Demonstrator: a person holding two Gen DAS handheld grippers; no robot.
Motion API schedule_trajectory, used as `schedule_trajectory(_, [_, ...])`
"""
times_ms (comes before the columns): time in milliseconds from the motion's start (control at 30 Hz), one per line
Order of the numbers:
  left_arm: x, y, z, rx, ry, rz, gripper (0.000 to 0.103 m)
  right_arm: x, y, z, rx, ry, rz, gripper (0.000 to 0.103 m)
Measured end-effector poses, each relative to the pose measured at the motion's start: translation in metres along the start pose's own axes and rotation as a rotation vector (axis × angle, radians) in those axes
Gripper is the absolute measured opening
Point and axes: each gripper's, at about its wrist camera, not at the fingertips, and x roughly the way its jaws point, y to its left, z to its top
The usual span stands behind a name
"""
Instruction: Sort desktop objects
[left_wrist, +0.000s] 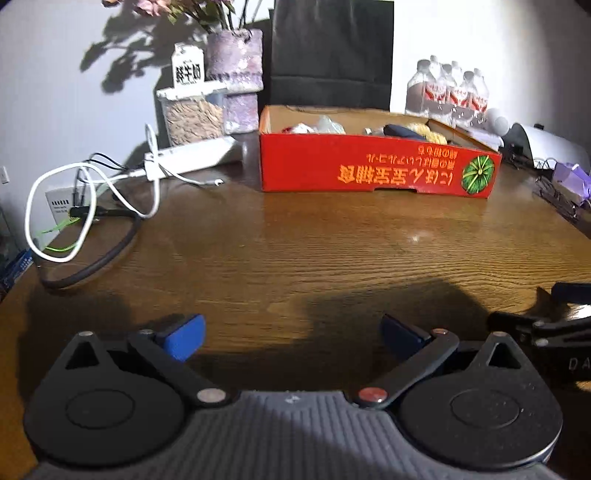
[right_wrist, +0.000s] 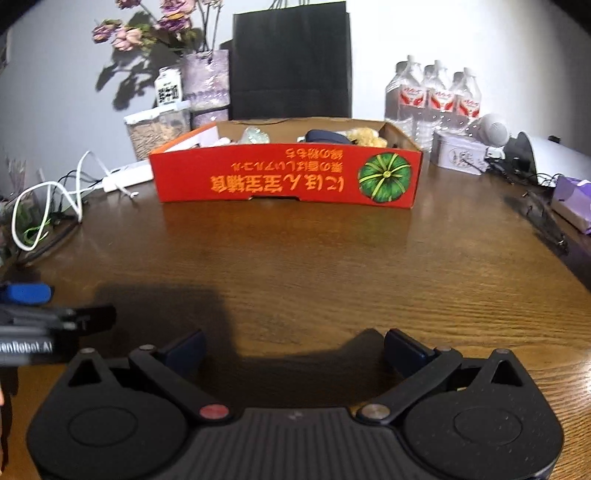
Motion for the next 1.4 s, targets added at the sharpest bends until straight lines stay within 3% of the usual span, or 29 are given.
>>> schedule_trajectory(267, [0.0113,-0.0065,0.0050,0.038,0.021,-0.053,0.103,0.0060,0.0055,0.0034,-0.015,0.009,-0.019,0.103])
schedule_trajectory(1400, [0.0104,-0.0061,0.0043,0.032,0.009,-0.046,0.103,0.0072,0.0073,0.0044,-0.007,0.010,-0.024,0.103])
